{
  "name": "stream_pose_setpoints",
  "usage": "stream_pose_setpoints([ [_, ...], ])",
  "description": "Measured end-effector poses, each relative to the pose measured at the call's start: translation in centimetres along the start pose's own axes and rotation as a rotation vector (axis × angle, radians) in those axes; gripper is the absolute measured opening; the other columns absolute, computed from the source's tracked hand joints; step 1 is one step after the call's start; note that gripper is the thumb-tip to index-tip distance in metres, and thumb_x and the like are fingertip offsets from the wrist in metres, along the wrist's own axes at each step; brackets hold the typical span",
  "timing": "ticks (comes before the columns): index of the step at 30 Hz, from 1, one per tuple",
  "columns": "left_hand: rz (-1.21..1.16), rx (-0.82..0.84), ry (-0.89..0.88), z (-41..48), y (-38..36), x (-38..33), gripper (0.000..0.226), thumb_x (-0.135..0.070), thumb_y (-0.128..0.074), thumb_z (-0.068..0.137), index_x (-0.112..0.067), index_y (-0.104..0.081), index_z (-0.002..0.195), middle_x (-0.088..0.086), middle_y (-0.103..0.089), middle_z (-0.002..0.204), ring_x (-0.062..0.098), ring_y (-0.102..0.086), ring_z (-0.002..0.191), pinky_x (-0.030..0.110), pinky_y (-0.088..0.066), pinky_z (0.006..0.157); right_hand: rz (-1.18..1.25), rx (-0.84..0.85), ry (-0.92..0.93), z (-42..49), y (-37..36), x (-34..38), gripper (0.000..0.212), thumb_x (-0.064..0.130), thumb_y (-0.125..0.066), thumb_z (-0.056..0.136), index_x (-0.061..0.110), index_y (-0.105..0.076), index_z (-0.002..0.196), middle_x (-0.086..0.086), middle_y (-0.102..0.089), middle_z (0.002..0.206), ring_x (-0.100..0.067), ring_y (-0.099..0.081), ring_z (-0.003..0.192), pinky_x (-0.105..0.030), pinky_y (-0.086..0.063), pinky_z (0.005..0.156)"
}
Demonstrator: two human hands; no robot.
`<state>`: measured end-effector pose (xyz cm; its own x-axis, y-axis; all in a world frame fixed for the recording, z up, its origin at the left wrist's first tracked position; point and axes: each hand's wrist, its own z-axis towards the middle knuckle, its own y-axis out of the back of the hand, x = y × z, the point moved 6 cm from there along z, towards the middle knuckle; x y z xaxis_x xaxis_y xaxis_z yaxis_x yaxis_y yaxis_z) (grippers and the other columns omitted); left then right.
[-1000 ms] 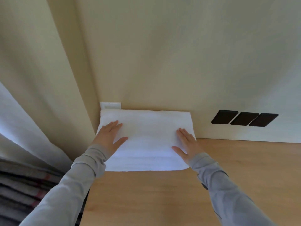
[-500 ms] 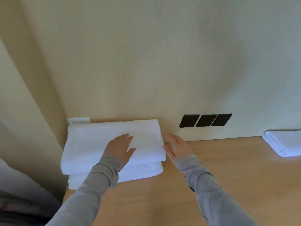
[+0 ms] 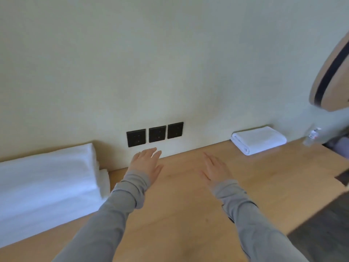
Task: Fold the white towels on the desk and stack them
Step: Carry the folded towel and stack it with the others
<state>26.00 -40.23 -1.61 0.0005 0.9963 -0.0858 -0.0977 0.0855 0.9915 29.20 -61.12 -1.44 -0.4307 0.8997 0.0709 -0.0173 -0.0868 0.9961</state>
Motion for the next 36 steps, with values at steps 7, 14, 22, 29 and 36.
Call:
stream_pose_setpoints([
  [7,-0.054,-0.011,-0.031,2.5,-1.6,-14.8,0.053,-0.045,-0.035,0.096,-0.024,-0.026,0.145,-0.004,-0.025,0.153,0.018,-0.025,0.139,0.035,-0.021,0.112,-0.006,-0.011,-0.048,-4.8,2.4,-13.9,0.063,0.043,-0.033,0.097,0.015,-0.010,0.148,-0.002,-0.016,0.155,-0.020,-0.022,0.139,-0.028,-0.017,0.113],
  [14,-0.039,0.026,-0.057,6.6,-3.6,-22.3,0.051,-0.043,-0.035,0.097,-0.023,-0.027,0.143,-0.003,-0.027,0.152,0.021,-0.029,0.136,0.036,-0.025,0.110,0.031,-0.009,-0.089,-5.1,1.3,-22.6,0.062,0.043,-0.034,0.097,0.015,-0.012,0.148,-0.002,-0.015,0.156,-0.018,-0.016,0.142,-0.027,-0.012,0.113],
  [22,-0.066,-0.036,-0.030,15.5,-6.5,-28.3,0.052,-0.042,-0.036,0.097,-0.022,-0.027,0.144,-0.003,-0.026,0.153,0.018,-0.025,0.139,0.034,-0.021,0.111,-0.040,-0.003,-0.047,0.9,-0.7,-31.9,0.062,0.044,-0.035,0.097,0.017,-0.013,0.148,-0.001,-0.017,0.155,-0.015,-0.017,0.142,-0.026,-0.014,0.112],
  [29,-0.122,-0.005,0.065,24.1,-10.0,-32.0,0.052,-0.042,-0.035,0.097,-0.023,-0.026,0.145,-0.004,-0.024,0.153,0.015,-0.025,0.139,0.034,-0.022,0.112,-0.059,0.052,0.008,8.7,-2.0,-40.4,0.062,0.044,-0.037,0.096,0.019,-0.013,0.148,0.003,-0.014,0.156,-0.011,-0.011,0.143,-0.028,-0.007,0.114],
  [36,-0.081,0.006,0.132,28.7,-11.1,-33.8,0.053,-0.042,-0.036,0.097,-0.023,-0.027,0.145,-0.004,-0.026,0.153,0.016,-0.026,0.139,0.033,-0.022,0.111,-0.019,0.099,0.033,14.2,-2.8,-46.5,0.061,0.043,-0.037,0.096,0.019,-0.014,0.148,0.002,-0.014,0.156,-0.013,-0.011,0.143,-0.030,-0.007,0.114],
])
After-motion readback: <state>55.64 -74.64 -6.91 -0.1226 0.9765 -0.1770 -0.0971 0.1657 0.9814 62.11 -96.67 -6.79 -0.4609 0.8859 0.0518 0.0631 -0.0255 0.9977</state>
